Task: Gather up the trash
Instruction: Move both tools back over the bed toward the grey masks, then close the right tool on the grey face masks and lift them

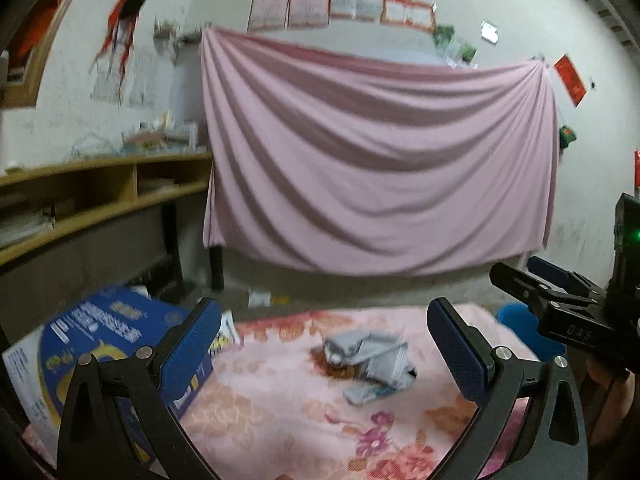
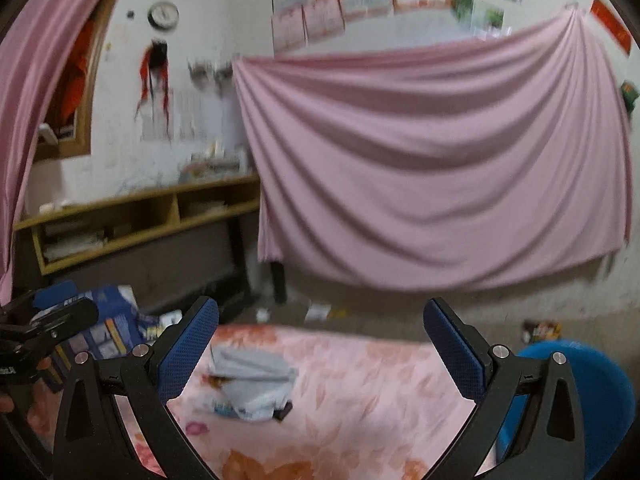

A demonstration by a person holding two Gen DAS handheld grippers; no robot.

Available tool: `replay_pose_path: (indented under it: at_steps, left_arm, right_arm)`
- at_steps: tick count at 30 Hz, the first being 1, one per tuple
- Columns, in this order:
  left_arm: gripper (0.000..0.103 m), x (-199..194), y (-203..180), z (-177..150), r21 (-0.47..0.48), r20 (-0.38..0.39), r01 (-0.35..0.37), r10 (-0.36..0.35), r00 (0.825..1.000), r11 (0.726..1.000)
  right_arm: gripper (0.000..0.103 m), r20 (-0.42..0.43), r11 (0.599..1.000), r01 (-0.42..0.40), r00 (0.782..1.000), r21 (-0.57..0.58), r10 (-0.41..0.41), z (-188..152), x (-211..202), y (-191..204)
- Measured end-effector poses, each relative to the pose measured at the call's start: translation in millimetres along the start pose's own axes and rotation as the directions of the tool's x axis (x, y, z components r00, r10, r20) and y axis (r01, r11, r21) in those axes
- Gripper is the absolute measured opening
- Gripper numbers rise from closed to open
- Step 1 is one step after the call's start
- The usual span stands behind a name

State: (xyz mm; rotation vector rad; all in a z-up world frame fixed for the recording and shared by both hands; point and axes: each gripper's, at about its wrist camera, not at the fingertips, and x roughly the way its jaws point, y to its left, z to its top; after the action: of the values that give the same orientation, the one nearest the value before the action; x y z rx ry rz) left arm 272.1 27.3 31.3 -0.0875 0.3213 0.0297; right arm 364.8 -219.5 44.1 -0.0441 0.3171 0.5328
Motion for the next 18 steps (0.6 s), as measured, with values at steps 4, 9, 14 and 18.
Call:
replay_pose_path:
  at_steps: [4, 9, 14, 18]
  left_arm:
    - [0.100, 29.0, 4.6, -10.3, -0.029, -0.120, -0.037, 0.033, 0.992, 0.999]
    - [0.096, 55.3, 8.3, -24.1, -0.057, -0.235, -0.024, 0.010, 0.972, 0.998]
    - [0.083, 77.4, 10.5, -33.2, -0.085, -0.324, 0.001, -0.028, 0.946, 0.996]
    - [0.082, 92.1, 11.9, -37.2, -0.111, -0.381, 0.011, -0.053, 0.923, 0.994]
  right_arm:
    - [0.098, -0.142, 0.999, -0.037, 0.989, 0.021, 0.039, -9.8, 26.8, -5.2]
    - [0.085, -0.292, 0.995, -0.087, 0.951, 0.051, 0.099, -15.5, 59.8, -6.5]
    - [0.073, -0.411, 0.984, -0.146, 0.894, 0.106, 0.176, -21.2, 94.9, -7.2]
    - [0.072, -0.484, 0.974, -0.176, 0.846, 0.141, 0.223, -27.0, 118.8, -5.8]
